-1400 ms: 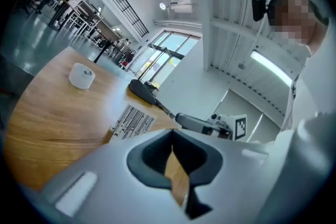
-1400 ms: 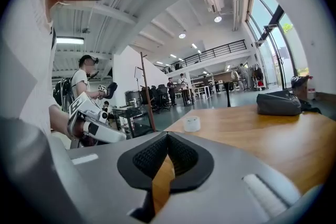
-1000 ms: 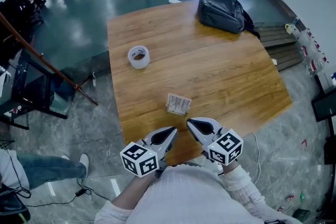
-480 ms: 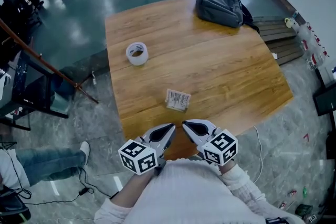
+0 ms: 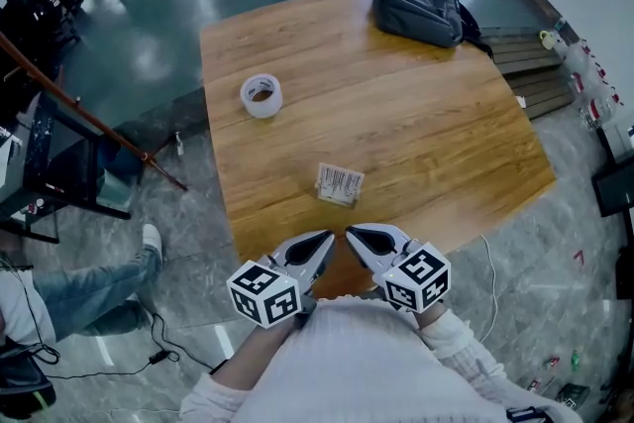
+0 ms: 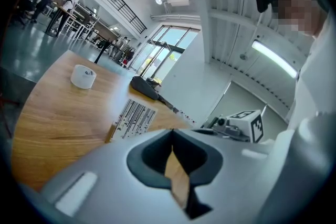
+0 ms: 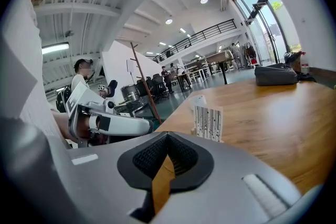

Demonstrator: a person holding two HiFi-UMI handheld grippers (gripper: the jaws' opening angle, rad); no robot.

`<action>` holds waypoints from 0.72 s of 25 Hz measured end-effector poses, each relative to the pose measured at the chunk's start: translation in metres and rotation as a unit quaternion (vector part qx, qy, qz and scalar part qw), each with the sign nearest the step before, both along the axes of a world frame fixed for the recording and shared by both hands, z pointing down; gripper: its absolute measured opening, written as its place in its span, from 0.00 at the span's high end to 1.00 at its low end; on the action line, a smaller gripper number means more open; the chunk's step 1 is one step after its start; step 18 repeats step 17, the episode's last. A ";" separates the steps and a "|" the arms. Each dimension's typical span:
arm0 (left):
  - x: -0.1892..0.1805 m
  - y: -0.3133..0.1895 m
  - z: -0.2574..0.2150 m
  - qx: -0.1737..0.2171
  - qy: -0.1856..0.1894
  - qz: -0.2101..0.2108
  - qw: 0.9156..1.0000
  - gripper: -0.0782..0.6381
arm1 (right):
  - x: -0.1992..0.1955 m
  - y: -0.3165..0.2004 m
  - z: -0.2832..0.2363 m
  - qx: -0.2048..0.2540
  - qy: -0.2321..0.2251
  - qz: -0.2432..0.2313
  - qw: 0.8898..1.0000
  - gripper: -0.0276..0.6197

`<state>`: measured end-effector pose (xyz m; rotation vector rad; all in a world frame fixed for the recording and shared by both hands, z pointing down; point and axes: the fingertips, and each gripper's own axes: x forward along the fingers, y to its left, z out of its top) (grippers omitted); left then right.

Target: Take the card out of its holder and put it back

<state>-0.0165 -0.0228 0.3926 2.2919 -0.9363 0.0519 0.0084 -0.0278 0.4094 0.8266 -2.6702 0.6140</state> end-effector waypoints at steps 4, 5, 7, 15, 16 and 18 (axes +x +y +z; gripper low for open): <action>0.002 0.002 0.001 -0.003 0.003 0.005 1.000 0.88 | 0.002 0.001 0.000 -0.001 0.001 0.006 1.000 0.96; 0.002 0.003 0.001 -0.002 0.003 0.005 1.000 0.88 | 0.002 0.001 -0.001 -0.001 0.001 0.006 1.000 0.96; 0.003 0.002 0.000 -0.002 0.004 0.006 1.000 0.88 | 0.001 0.002 -0.001 0.000 0.002 0.004 1.000 0.96; 0.002 0.003 0.000 -0.004 0.008 0.001 1.000 0.88 | 0.002 0.004 0.001 -0.004 0.005 0.003 1.000 0.96; 0.002 0.003 -0.001 -0.003 0.007 0.000 1.000 0.88 | 0.003 0.005 0.002 -0.006 0.005 0.003 1.000 0.96; 0.002 0.003 -0.001 -0.002 0.007 -0.001 1.000 0.88 | 0.003 0.006 0.003 -0.007 0.005 0.004 1.000 0.96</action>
